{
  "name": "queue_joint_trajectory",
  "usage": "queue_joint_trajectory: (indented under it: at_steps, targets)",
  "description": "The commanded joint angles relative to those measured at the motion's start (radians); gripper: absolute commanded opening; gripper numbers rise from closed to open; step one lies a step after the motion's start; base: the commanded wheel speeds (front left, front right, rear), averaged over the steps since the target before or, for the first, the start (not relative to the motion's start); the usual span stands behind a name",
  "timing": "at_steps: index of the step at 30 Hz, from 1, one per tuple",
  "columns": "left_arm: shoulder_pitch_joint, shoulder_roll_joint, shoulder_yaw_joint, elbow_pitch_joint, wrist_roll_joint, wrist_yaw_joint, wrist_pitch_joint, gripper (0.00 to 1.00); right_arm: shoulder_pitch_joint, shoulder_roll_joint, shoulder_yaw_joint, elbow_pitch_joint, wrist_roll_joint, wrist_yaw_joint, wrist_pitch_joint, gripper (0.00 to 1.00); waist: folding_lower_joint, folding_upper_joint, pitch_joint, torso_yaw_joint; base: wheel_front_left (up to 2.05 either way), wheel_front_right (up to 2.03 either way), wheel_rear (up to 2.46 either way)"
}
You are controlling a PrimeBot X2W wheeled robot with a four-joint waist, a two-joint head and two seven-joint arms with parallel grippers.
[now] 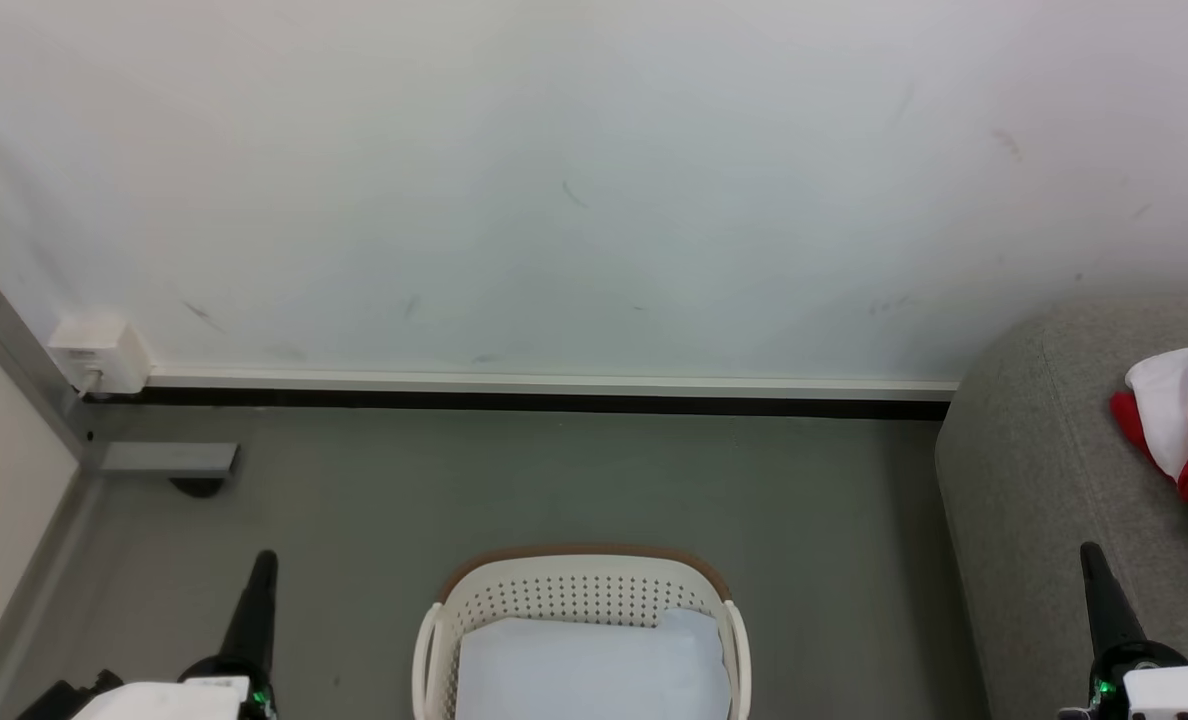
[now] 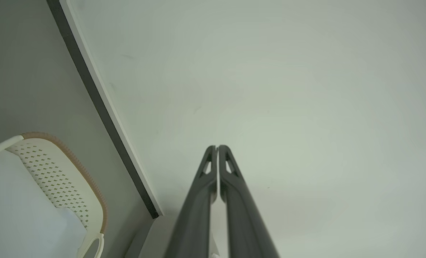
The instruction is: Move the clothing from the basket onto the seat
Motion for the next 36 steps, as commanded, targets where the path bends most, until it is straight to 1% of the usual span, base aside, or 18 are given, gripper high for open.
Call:
queue_joint_trajectory:
  at_steps: [1,28,36]
  targets:
    - [-0.015,0.004,0.006,-0.007,-0.029,-0.006,0.007,0.0,-0.014,0.002,-0.009,-0.007,0.024,-0.002,0.007,0.0,0.0,0.0,0.0,0.0,0.0,0.0,0.0]
    - [-0.029,0.0,0.012,-0.006,-0.212,-0.01,0.057,0.0,-0.02,0.007,-0.04,-0.023,0.201,-0.002,0.056,0.0,0.0,0.0,0.008,-0.005,0.0,0.0,0.0]
    - [-0.028,0.0,0.012,-0.006,-0.21,-0.01,0.058,0.0,-0.02,0.007,-0.04,-0.022,0.198,-0.002,0.057,0.0,0.0,0.0,0.008,-0.005,0.0,0.0,0.0]
